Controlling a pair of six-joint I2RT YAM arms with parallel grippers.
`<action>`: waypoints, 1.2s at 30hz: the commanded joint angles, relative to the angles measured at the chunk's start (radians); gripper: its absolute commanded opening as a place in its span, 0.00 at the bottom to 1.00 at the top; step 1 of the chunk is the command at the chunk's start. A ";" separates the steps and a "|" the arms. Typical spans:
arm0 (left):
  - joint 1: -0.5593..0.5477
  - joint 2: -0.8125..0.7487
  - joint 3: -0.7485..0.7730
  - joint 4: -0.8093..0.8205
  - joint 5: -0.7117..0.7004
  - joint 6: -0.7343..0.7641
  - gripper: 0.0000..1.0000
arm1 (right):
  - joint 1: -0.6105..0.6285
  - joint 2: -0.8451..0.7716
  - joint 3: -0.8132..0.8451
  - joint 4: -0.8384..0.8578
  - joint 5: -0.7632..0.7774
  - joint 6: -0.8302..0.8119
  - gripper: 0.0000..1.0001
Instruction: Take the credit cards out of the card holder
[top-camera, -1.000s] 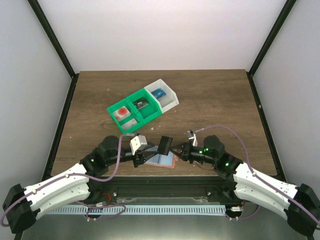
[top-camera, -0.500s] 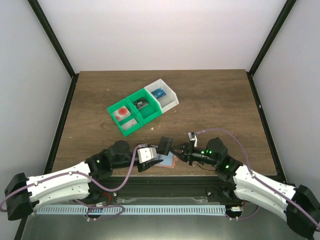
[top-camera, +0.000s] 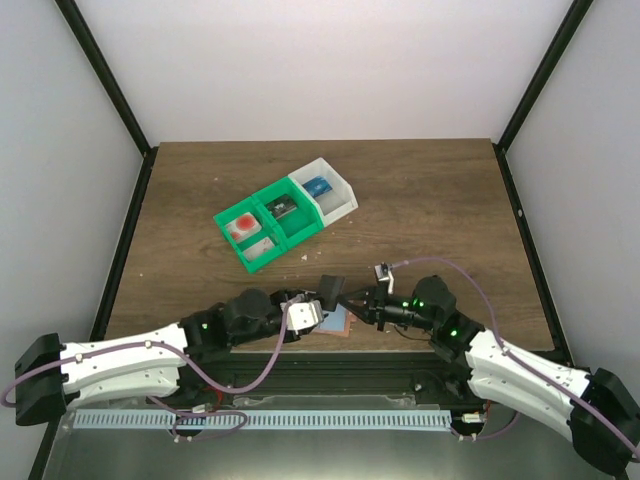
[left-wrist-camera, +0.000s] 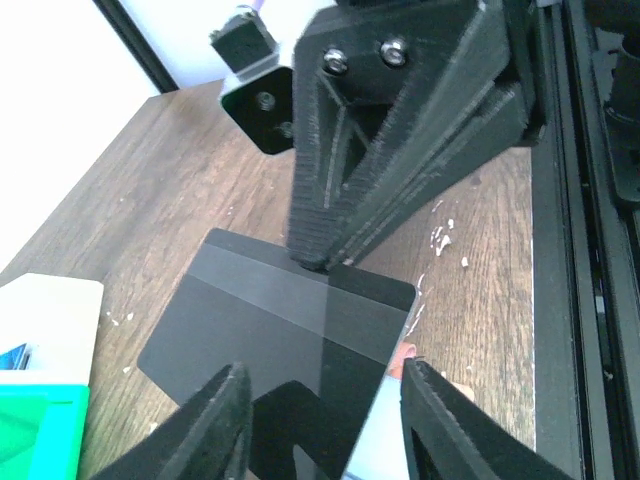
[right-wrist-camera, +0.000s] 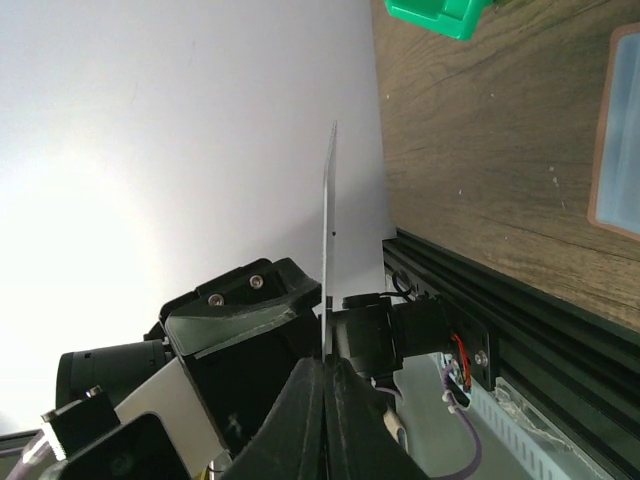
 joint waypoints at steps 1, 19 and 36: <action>-0.014 -0.010 -0.007 0.044 -0.054 0.039 0.40 | -0.011 -0.006 -0.019 0.040 -0.021 0.013 0.00; 0.003 -0.085 -0.064 0.121 -0.072 -0.138 0.00 | -0.022 -0.144 -0.045 -0.065 0.065 -0.074 0.51; 0.317 -0.098 -0.052 0.079 -0.029 -0.653 0.00 | -0.024 -0.293 -0.035 -0.258 0.144 -0.181 1.00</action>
